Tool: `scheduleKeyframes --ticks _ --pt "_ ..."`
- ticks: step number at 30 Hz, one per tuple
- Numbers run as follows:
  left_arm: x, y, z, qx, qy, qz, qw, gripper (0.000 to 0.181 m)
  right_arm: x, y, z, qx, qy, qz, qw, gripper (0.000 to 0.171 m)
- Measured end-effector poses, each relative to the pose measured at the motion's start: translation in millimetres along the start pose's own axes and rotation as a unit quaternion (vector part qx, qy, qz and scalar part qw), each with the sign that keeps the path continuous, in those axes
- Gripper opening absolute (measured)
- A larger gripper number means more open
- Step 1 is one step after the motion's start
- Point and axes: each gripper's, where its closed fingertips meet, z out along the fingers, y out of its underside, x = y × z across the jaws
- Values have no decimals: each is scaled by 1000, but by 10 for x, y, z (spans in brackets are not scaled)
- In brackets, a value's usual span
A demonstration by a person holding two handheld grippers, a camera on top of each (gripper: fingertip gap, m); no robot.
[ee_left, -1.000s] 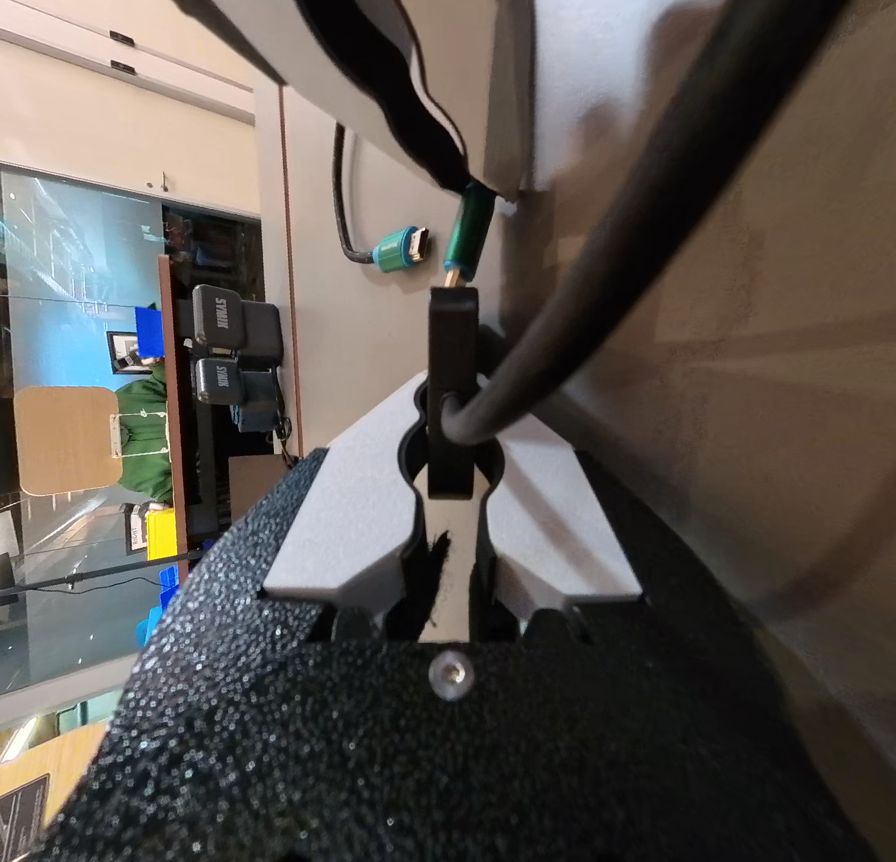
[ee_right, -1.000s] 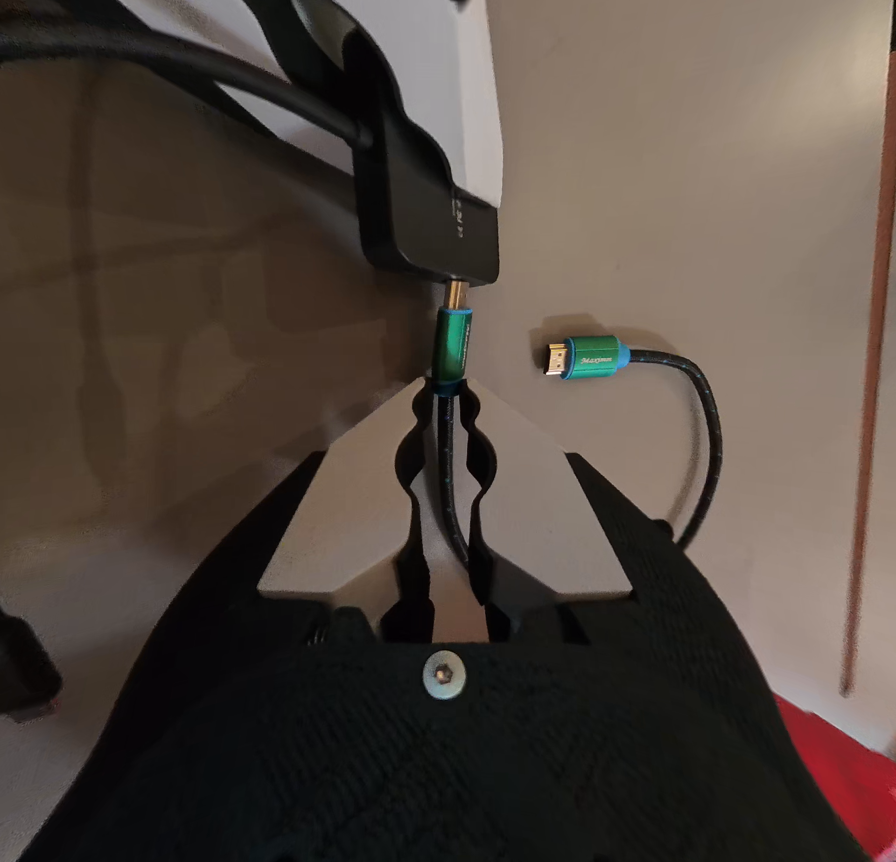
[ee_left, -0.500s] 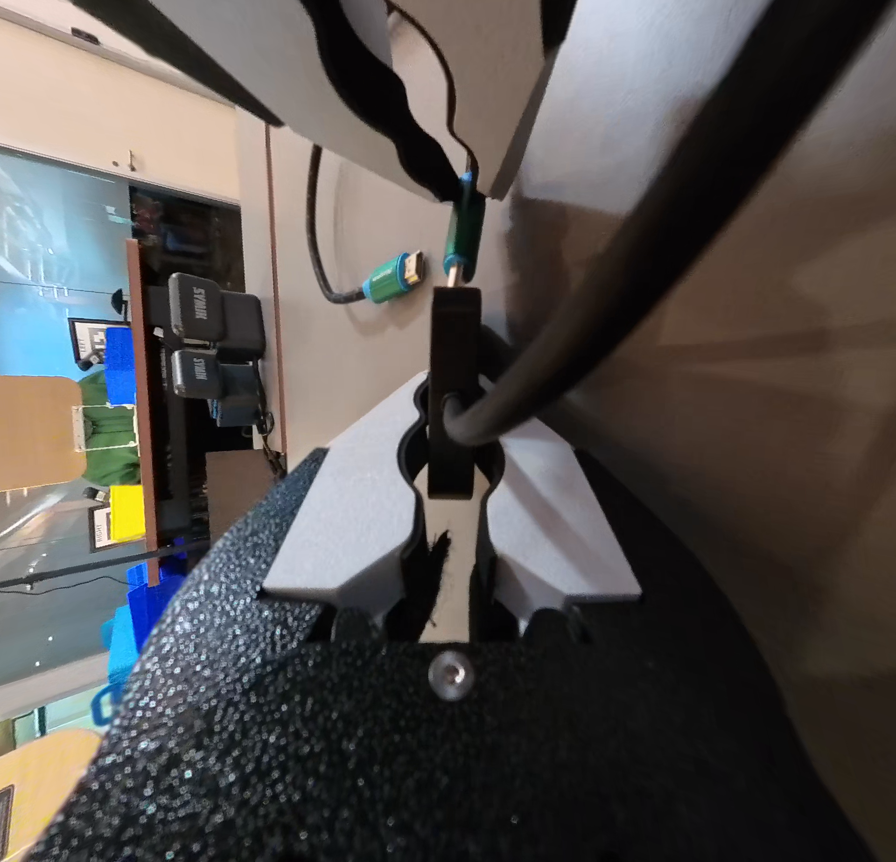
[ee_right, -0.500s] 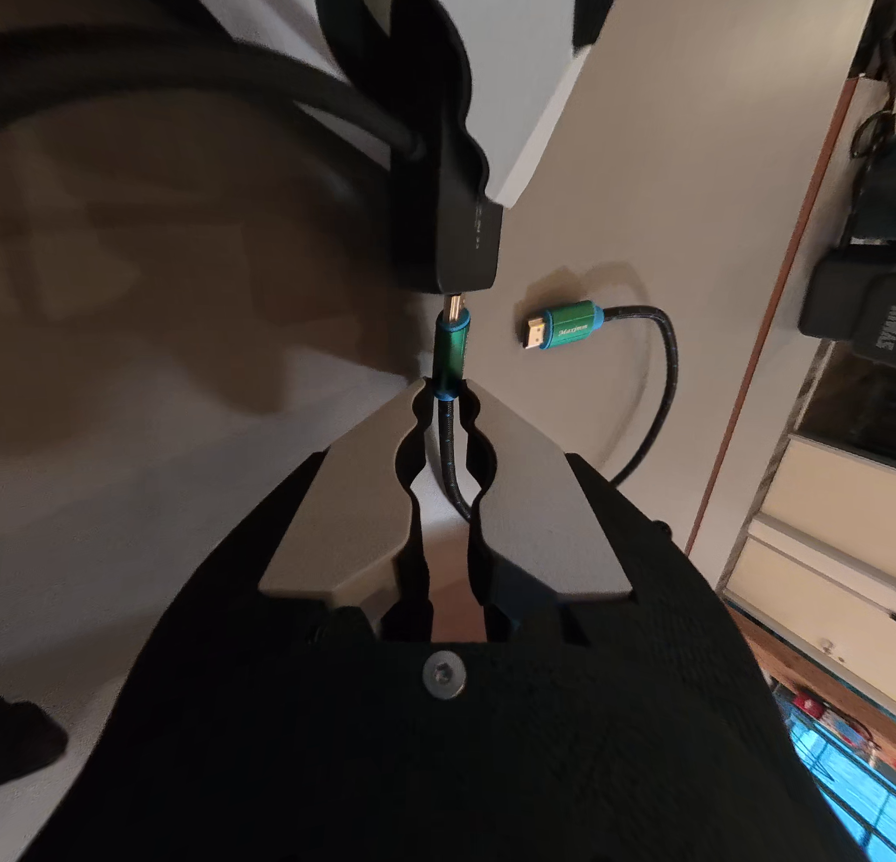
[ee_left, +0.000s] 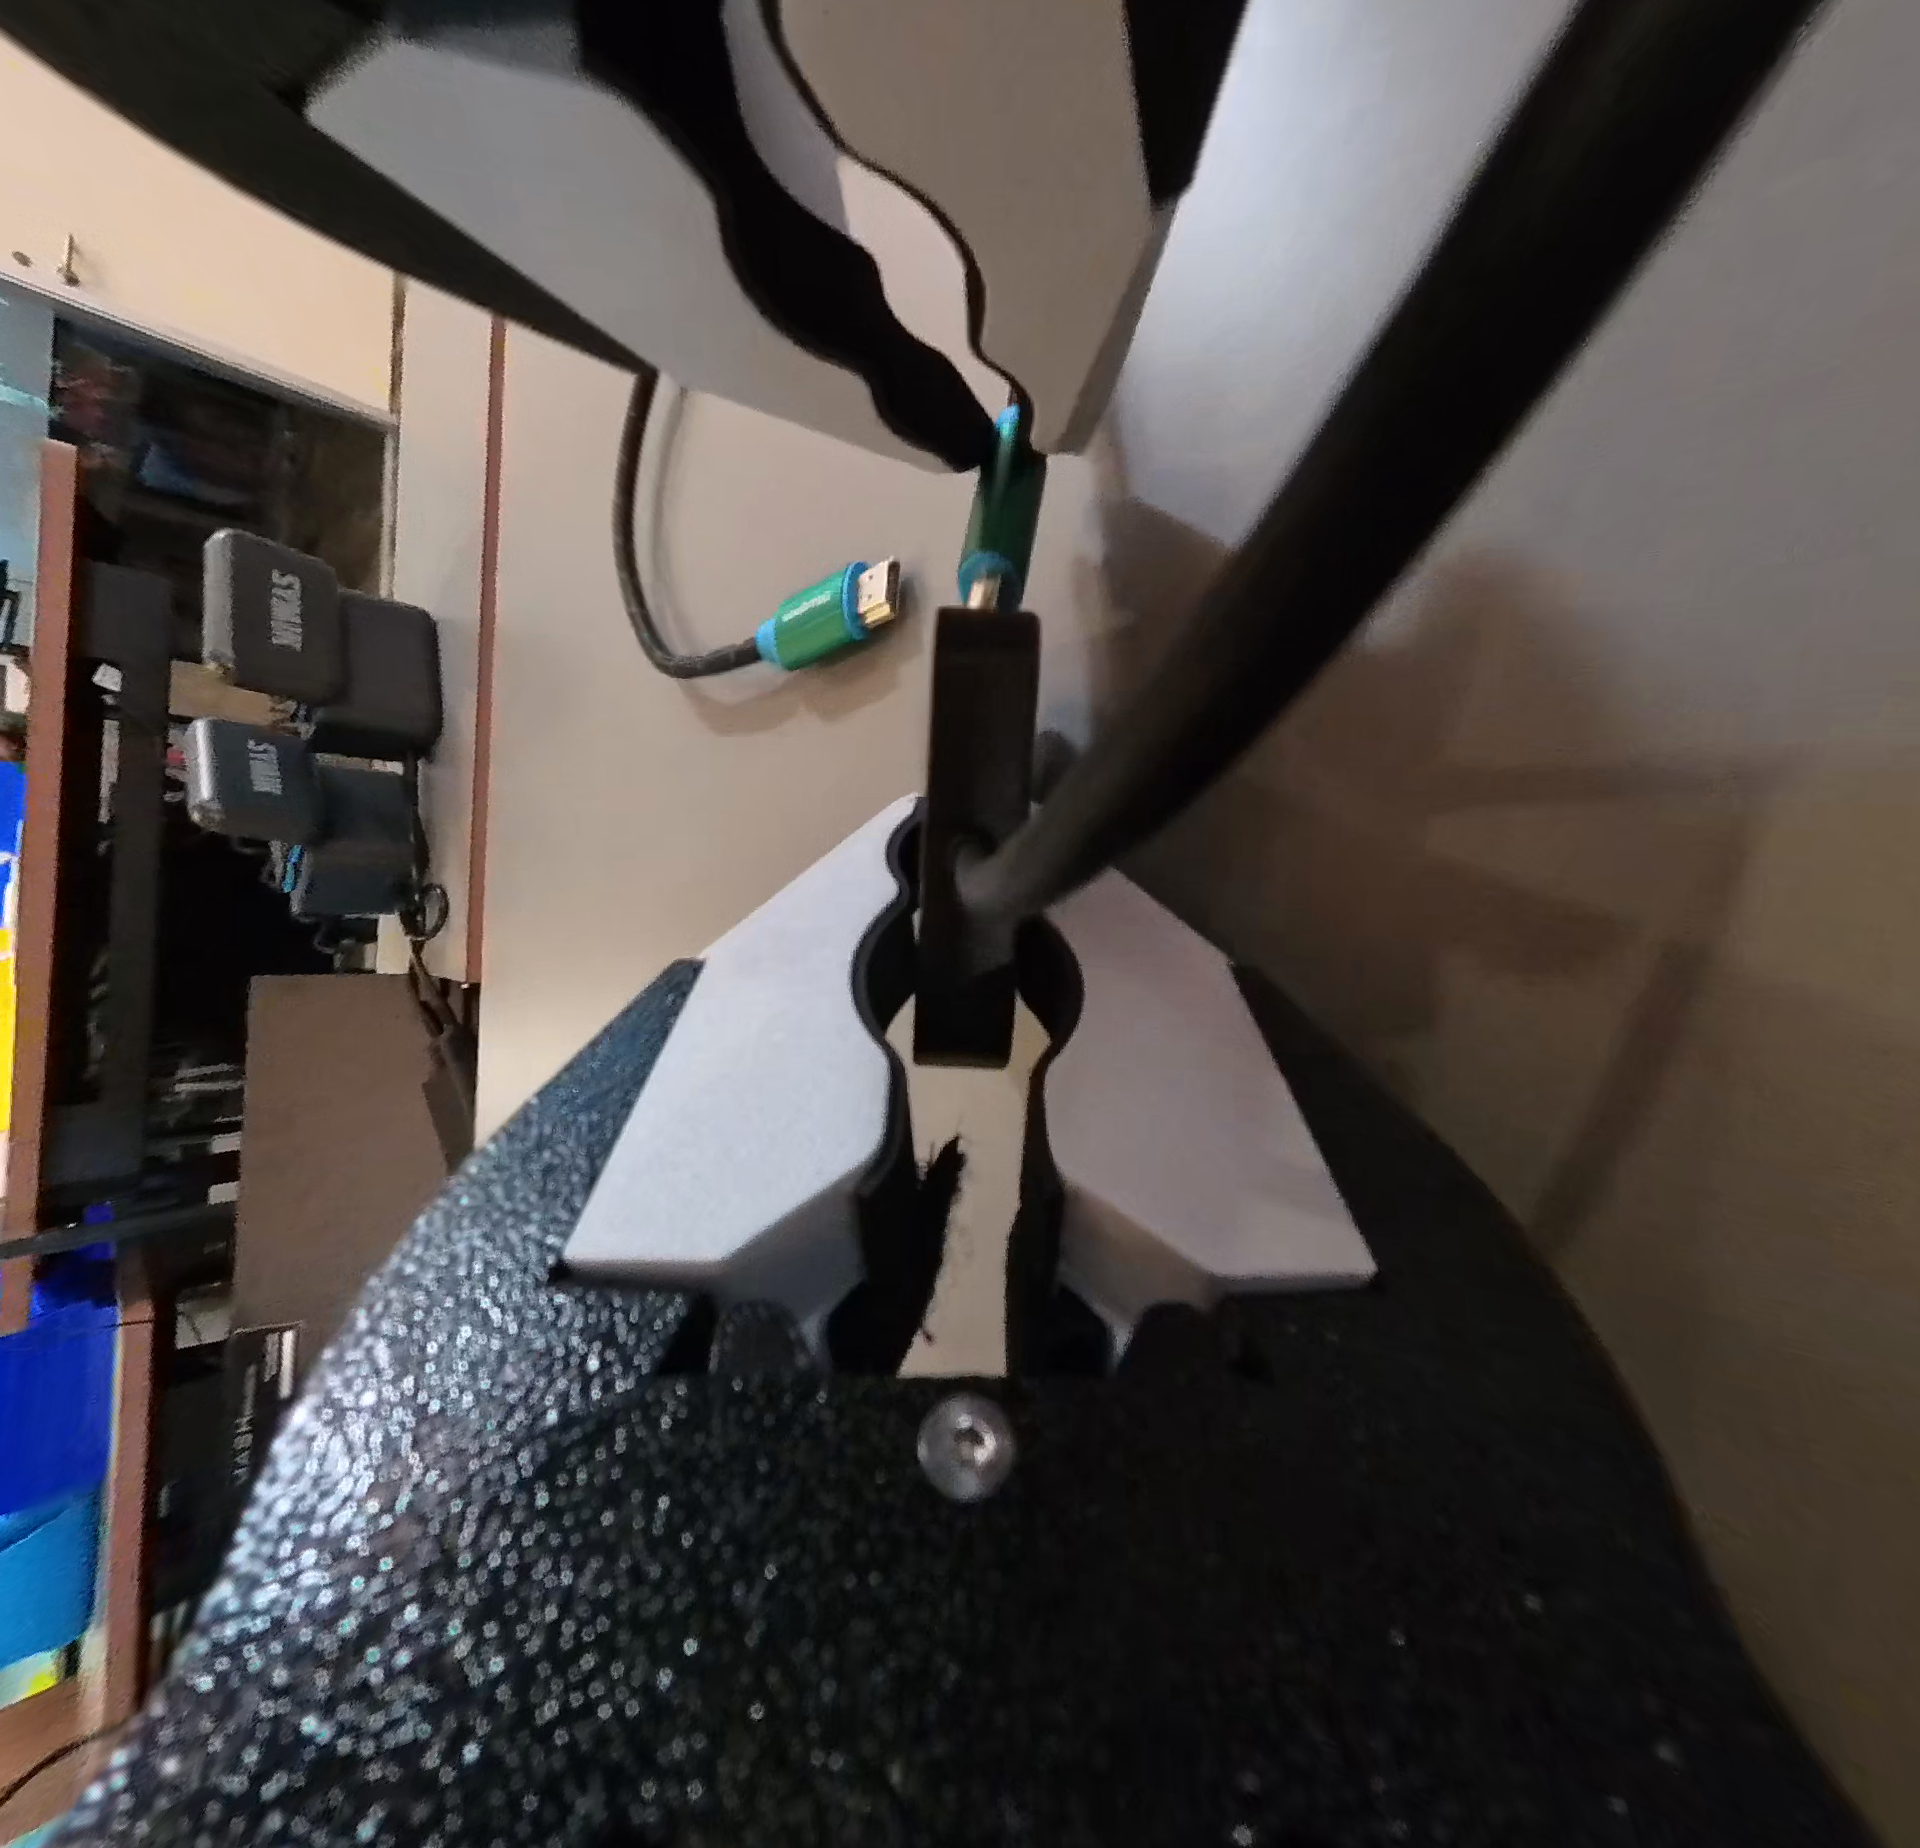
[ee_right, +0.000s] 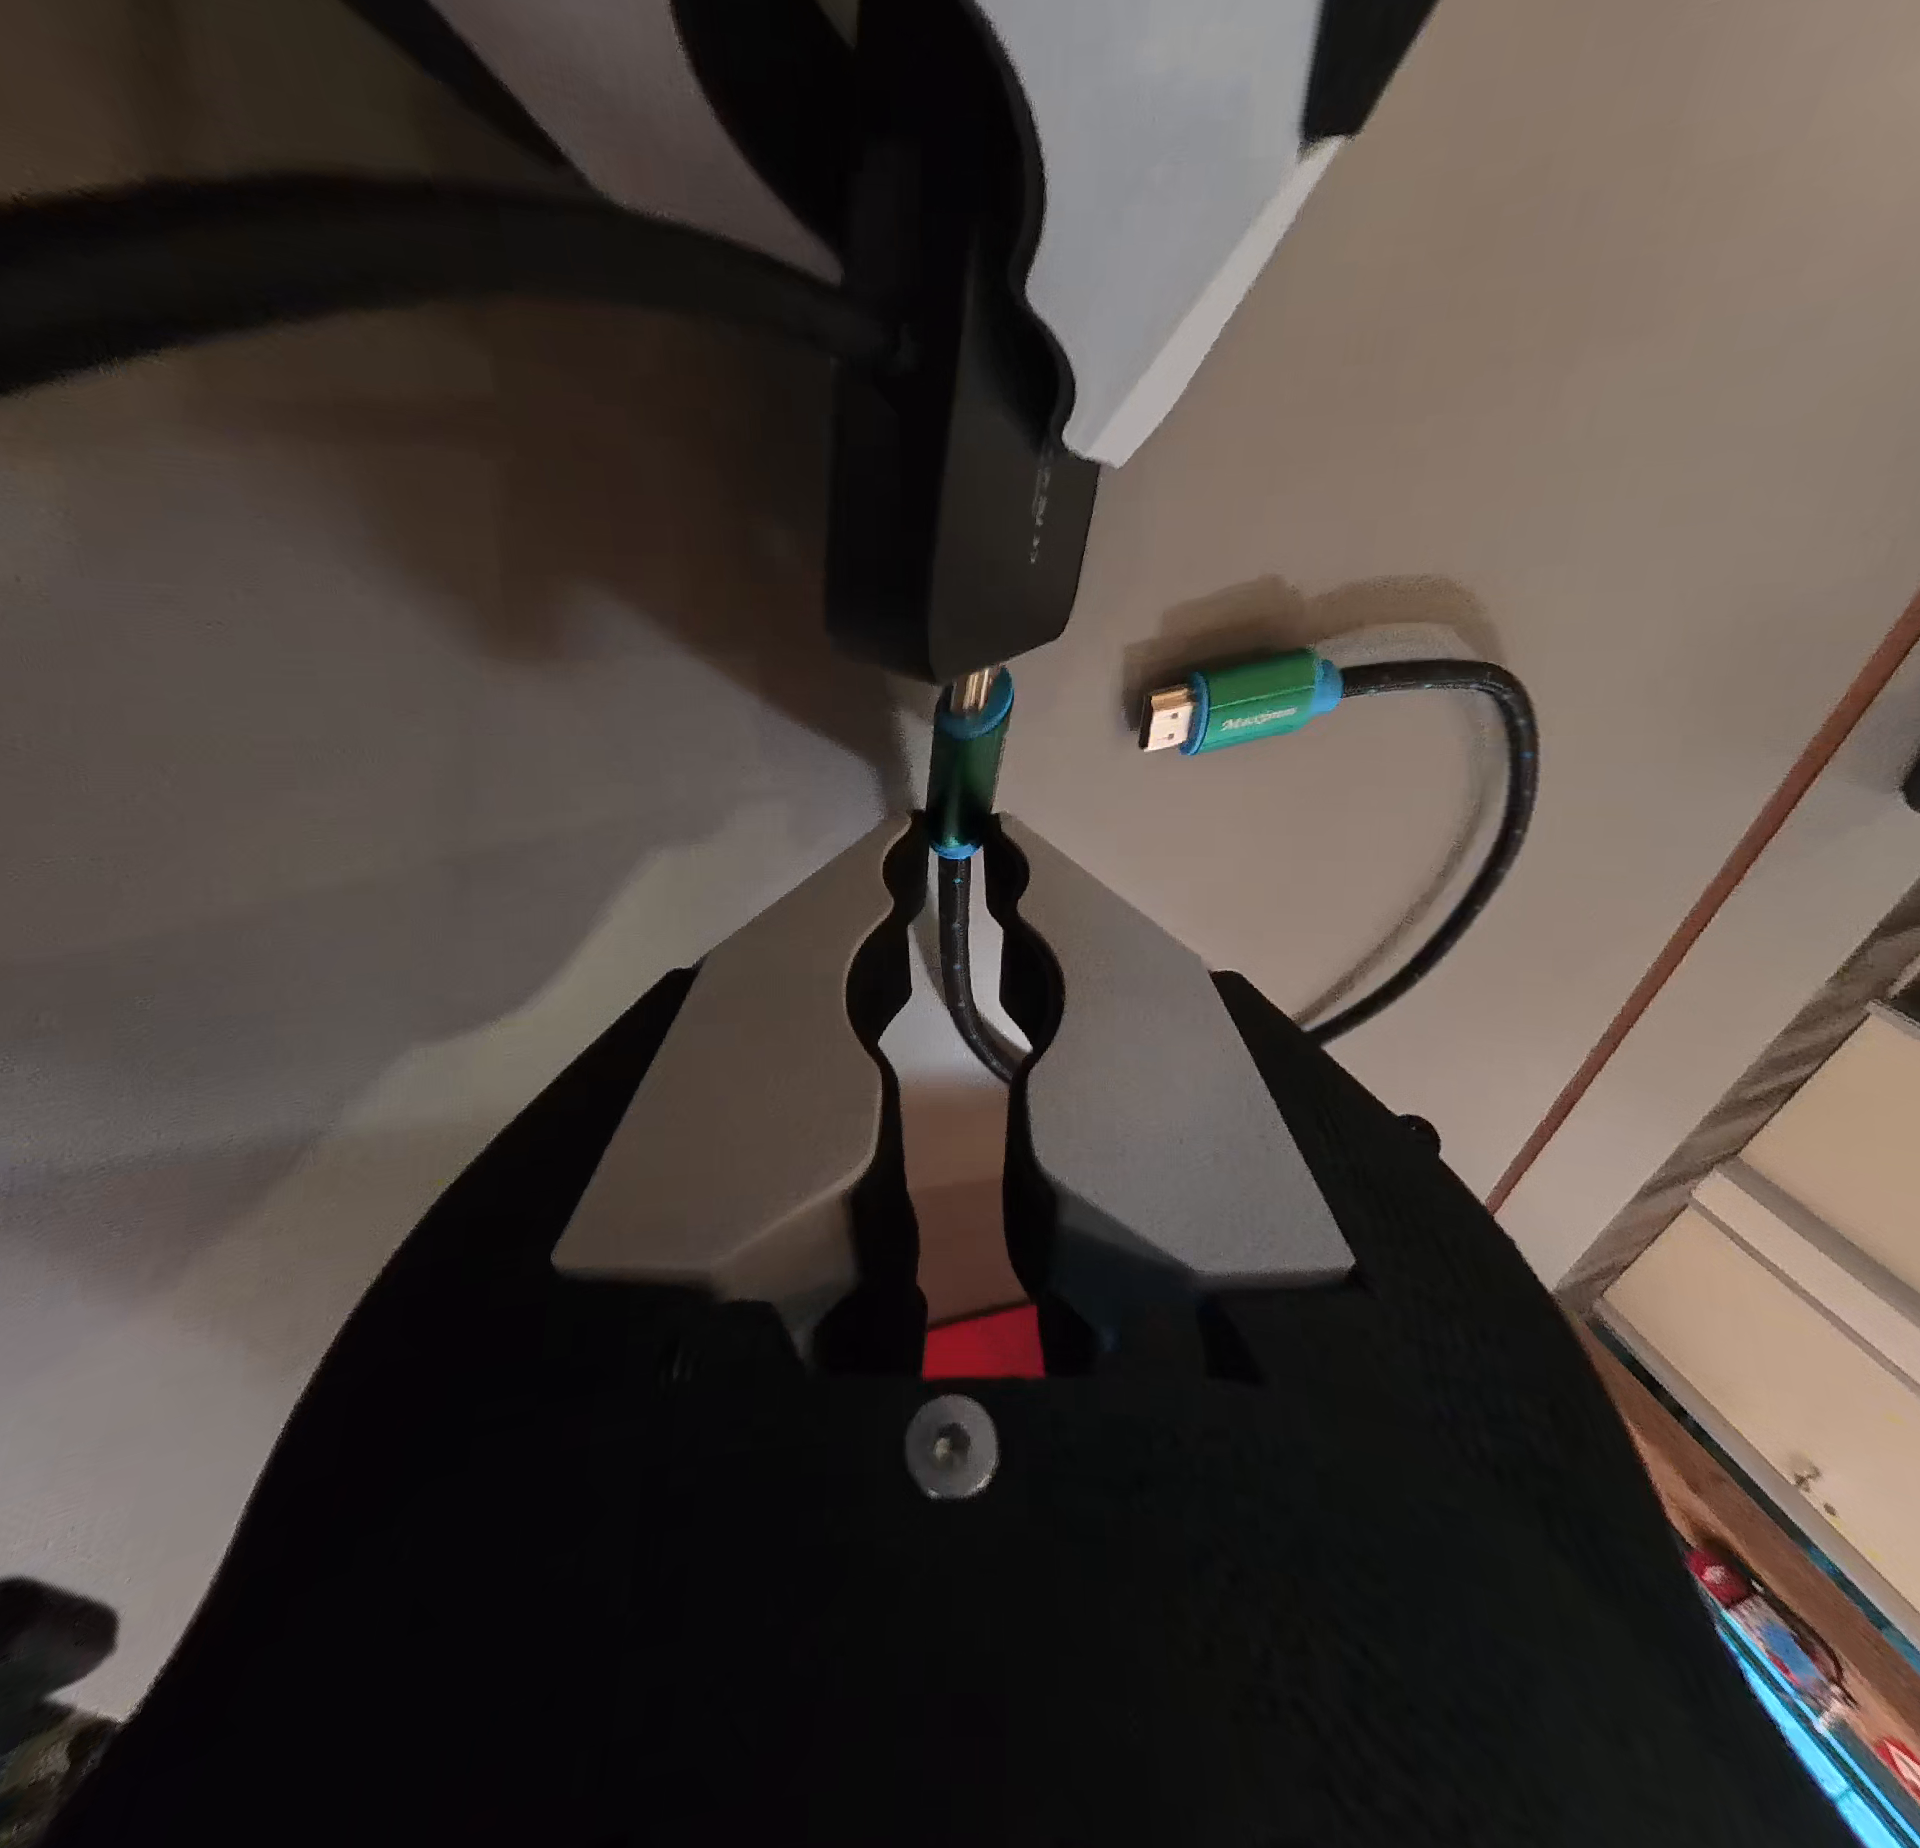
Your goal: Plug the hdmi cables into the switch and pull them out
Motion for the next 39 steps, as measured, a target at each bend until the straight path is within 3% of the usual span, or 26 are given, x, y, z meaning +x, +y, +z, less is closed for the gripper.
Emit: scheduleKeyframes --ticks 5,11,17,21,28,31,39 --pt "2 3 -1 3 6 -1 1000 11 -2 -16 19 17 -8 16 1000 9" --pt "12 3 -5 -2 17 -1 1000 12 -30 -31 24 114 -9 80 990 16" --pt "22 -2 -6 -1 23 -7 1000 12 -51 128 2 203 59 123 970 26" --pt "35 -10 -1 -2 18 5 1000 12 -69 201 -3 233 78 144 959 23" --pt "68 -27 0 2 -1 50 999 12 11 211 66 233 -19 190 954 23" --pt "75 -31 -2 2 -17 68 998 12 -59 181 69 236 -69 203 948 7" --pt "50 6 -9 -28 -94 90 991 11 -106 133 31 255 24 214 943 4"
